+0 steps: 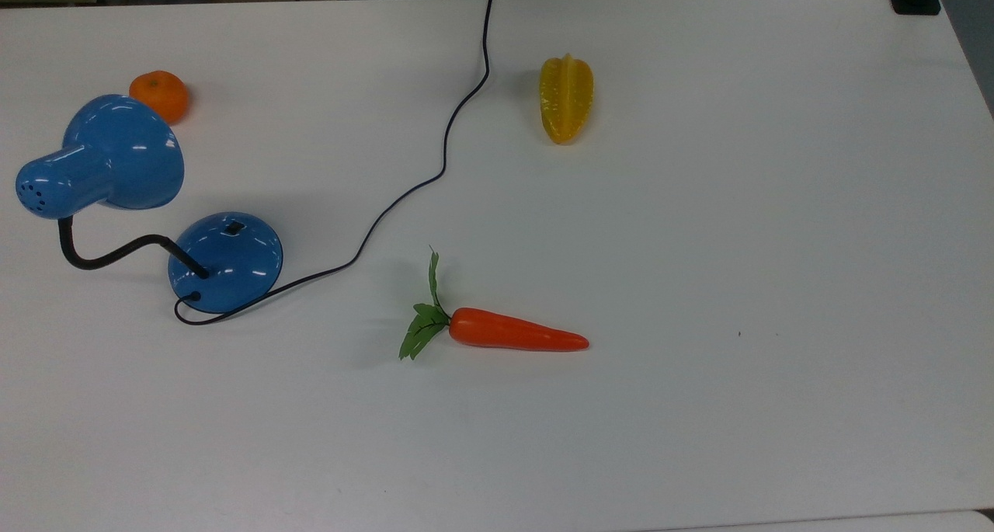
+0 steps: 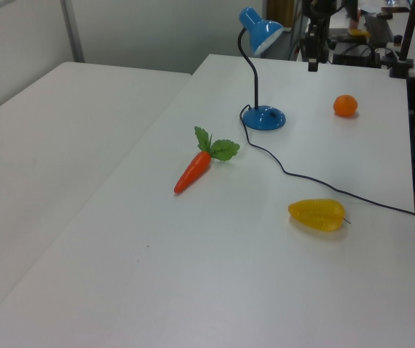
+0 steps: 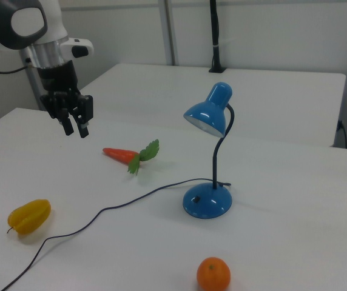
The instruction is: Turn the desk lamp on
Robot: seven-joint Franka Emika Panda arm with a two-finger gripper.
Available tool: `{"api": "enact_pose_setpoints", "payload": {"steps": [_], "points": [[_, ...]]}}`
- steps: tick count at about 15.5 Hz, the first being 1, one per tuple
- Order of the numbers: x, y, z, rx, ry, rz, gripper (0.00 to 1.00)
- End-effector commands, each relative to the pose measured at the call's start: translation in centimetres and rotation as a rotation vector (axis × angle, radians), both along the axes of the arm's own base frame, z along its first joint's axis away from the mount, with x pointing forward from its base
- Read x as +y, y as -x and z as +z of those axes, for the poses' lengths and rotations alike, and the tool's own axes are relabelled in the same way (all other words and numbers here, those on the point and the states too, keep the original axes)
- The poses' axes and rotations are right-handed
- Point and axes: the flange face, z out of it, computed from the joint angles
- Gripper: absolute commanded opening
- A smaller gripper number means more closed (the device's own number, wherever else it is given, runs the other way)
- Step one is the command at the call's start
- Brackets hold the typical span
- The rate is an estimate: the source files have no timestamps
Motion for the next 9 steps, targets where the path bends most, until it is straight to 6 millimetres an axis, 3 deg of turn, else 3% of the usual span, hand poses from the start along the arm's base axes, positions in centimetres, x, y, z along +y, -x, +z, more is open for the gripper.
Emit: {"api": "enact_pose_setpoints", "payload": {"steps": [1,9], "points": [[-0.03,-0.37,-0.24,0.022,-0.002,0.030,0.00],[-0.45,-0.39,-0.32,0.025,-0.003,0.045,0.00]]}}
